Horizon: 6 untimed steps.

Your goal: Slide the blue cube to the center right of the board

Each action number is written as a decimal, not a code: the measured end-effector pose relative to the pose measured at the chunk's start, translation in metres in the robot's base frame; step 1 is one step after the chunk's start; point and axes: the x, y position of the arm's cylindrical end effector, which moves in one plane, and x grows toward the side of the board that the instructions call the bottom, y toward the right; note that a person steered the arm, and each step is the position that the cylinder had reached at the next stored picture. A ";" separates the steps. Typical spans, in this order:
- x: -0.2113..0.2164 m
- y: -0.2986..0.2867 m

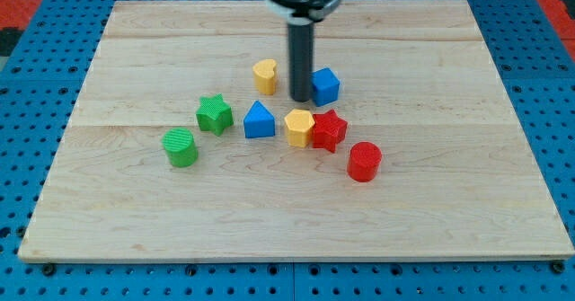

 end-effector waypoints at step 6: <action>-0.038 0.146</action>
